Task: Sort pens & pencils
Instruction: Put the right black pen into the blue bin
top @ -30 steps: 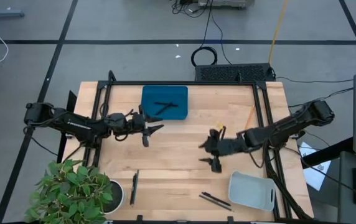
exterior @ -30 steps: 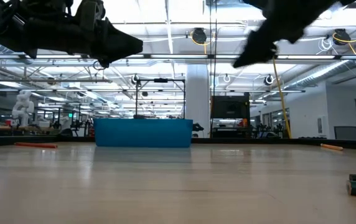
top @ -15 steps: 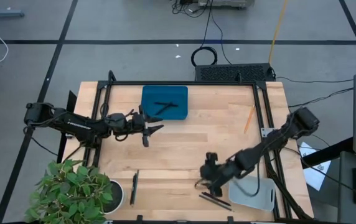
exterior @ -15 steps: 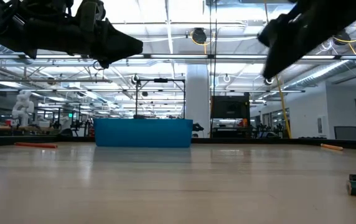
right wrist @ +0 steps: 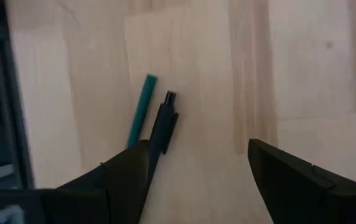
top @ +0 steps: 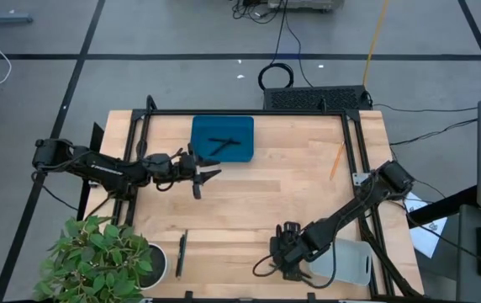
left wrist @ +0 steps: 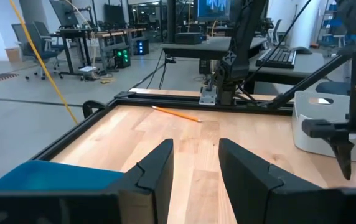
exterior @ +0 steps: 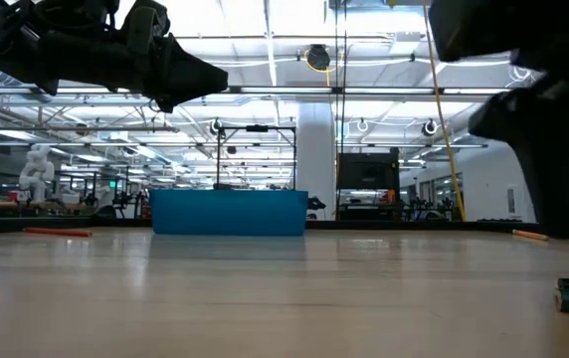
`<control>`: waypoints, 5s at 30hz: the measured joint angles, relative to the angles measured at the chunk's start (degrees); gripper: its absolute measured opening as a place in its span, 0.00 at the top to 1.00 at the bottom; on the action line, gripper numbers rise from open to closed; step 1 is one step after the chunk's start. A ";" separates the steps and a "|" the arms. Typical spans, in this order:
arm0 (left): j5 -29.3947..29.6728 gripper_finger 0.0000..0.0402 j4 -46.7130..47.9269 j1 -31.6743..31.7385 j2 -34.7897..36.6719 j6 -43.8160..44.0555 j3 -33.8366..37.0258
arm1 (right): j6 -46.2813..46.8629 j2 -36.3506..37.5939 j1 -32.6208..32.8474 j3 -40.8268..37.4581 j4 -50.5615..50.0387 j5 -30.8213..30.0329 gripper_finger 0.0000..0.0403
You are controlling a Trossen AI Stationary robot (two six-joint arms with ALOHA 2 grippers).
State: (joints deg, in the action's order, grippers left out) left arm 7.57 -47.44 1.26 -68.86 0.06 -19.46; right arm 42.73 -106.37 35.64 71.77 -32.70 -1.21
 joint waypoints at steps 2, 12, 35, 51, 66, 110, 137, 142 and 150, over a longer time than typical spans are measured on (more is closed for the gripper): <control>0.00 0.67 0.03 0.00 0.00 0.11 0.00 | 0.10 -0.80 0.38 -0.02 0.39 0.02 0.35; 0.04 0.67 0.59 0.00 0.00 0.47 0.00 | 1.17 -2.86 1.64 -0.04 1.24 0.02 0.35; 0.58 0.67 0.87 0.00 0.00 0.41 0.00 | -2.14 -2.55 0.15 -2.62 1.41 -1.96 0.35; 0.57 0.67 0.90 0.00 0.00 0.41 0.00 | -11.01 -2.87 -0.86 -2.84 1.12 -8.97 0.35; 0.57 0.67 0.92 0.00 0.00 0.41 0.00 | -13.74 -1.58 -2.98 -3.01 0.29 -14.75 0.35; 1.46 0.67 1.42 0.00 0.00 0.41 0.00 | 18.03 9.66 -1.55 -14.86 13.56 -0.05 0.35; 1.51 0.67 2.32 0.00 0.00 0.39 0.00 | 22.01 5.76 -1.40 -14.60 7.50 -0.73 0.50; 1.53 0.67 2.32 0.00 0.00 0.39 0.00 | 22.13 5.71 -1.43 -14.62 6.74 -1.03 0.57; 1.53 0.67 2.29 0.00 0.00 0.41 0.00 | 21.90 5.60 -1.56 -14.67 3.39 -2.69 0.68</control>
State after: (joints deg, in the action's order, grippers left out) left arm 9.10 -45.15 1.26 -68.86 0.47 -19.46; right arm 64.63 -100.77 34.09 57.10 -29.30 -3.91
